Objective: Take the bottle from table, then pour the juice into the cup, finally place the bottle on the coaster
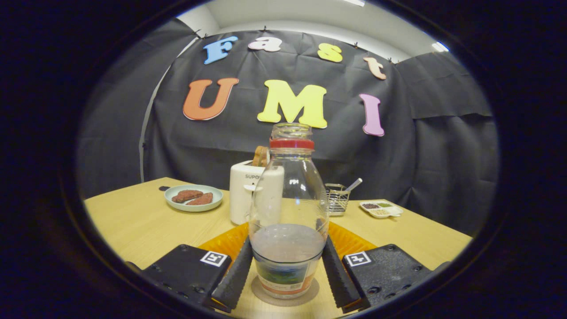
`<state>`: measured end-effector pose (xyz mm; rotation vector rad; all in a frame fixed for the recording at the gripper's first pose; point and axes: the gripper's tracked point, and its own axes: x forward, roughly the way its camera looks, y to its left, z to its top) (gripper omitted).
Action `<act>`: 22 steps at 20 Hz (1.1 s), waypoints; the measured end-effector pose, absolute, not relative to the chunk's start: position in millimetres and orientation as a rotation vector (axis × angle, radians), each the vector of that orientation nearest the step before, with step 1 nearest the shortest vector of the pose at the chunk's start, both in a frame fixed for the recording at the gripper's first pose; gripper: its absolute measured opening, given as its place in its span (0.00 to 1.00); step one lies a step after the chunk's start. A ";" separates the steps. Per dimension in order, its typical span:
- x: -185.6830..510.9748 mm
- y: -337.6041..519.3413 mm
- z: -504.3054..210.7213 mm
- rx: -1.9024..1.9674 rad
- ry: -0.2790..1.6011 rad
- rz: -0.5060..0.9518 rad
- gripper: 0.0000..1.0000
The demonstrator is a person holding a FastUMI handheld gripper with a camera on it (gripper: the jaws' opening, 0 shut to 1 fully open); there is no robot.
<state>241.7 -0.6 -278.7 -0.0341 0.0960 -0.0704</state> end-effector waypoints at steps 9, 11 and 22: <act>241.6 -9.8 -282.0 -0.009 0.102 -0.079 1.00; 239.8 -9.1 -278.5 0.002 0.094 -0.069 1.00; 208.8 -13.5 -239.1 0.051 0.046 -0.052 1.00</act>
